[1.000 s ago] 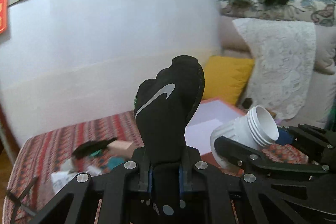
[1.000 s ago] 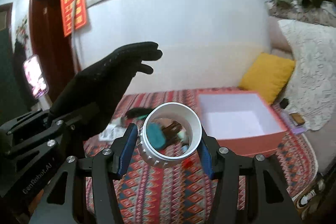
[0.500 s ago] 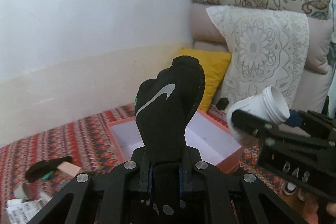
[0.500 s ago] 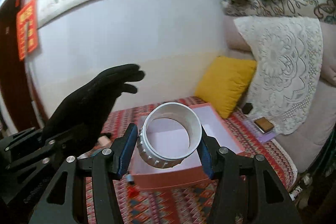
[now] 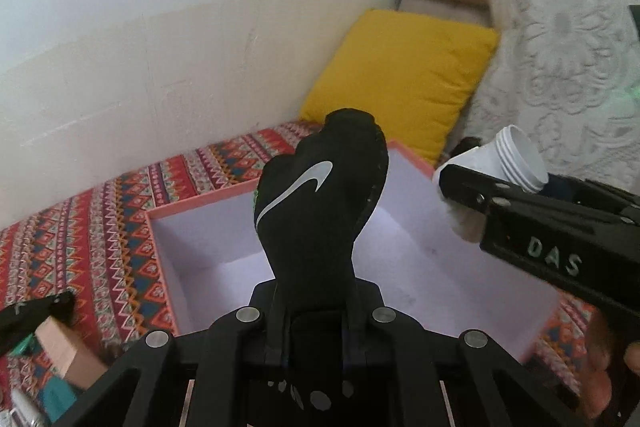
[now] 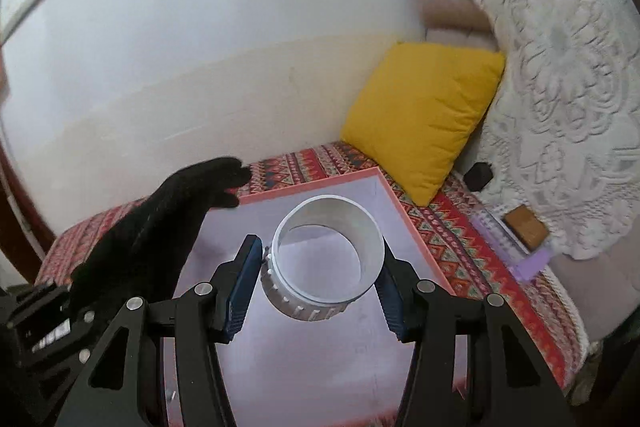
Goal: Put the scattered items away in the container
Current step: 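Carry glove and jar over the pink box and open both grippers, then grasp the teal case with the right gripper while the left grasps the battery pack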
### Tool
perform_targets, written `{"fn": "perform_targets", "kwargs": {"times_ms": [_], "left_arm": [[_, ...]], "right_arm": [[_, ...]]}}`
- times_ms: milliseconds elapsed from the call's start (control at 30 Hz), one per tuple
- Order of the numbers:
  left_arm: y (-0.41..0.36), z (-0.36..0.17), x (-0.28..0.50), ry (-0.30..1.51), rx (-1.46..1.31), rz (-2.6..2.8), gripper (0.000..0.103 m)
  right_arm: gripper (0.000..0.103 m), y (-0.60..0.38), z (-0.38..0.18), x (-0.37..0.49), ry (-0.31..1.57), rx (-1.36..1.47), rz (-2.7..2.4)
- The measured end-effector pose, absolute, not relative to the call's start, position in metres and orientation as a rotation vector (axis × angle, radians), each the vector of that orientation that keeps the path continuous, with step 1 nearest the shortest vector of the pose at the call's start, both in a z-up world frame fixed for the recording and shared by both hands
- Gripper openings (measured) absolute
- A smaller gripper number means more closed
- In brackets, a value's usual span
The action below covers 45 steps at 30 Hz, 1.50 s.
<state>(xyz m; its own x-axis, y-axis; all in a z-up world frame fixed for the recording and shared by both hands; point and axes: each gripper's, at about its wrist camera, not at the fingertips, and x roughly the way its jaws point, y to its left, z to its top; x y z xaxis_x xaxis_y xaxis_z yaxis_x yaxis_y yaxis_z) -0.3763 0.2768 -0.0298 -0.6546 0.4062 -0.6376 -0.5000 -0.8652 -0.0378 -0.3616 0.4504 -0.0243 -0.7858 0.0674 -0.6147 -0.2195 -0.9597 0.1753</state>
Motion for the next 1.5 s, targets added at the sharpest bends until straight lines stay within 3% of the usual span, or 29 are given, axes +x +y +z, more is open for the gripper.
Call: {"fn": "perform_targets", "kwargs": {"times_ms": [33, 100, 133, 167, 233, 633, 1033, 1300, 1500], "left_arm": [[0.281, -0.033, -0.388, 0.195, -0.925, 2.465, 0.021], [0.284, -0.037, -0.401, 0.203, -0.943, 2.485, 0.054], [0.284, -0.038, -0.405, 0.206, -0.933, 2.516, 0.08], [0.283, -0.037, -0.406, 0.206, -0.914, 2.546, 0.094], [0.279, -0.03, -0.404, 0.201, -0.867, 2.589, 0.095], [0.22, 0.016, -0.325, 0.108, -0.866, 2.593, 0.095], [0.089, 0.066, -0.174, 0.001, -0.762, 2.728, 0.098], [-0.02, 0.033, -0.134, -0.085, -0.856, 2.887, 0.1], [-0.094, -0.032, -0.145, -0.23, -1.078, 2.973, 0.1]], "right_arm": [[0.058, 0.457, -0.03, -0.375, 0.381, -0.973, 2.805], [0.059, 0.467, -0.041, -0.402, 0.404, -1.012, 2.798], [0.063, 0.472, -0.048, -0.417, 0.382, -1.045, 2.777], [0.079, 0.476, -0.051, -0.425, 0.378, -1.057, 2.752], [0.091, 0.484, -0.056, -0.437, 0.381, -1.07, 2.7], [0.092, 0.453, 0.006, -0.341, 0.37, -0.948, 2.815], [0.099, 0.306, 0.068, -0.175, 0.118, -0.822, 3.061], [0.103, 0.192, 0.055, -0.122, -0.105, -0.807, 3.183], [0.103, 0.124, 0.005, -0.141, -0.158, -0.978, 3.321]]}}
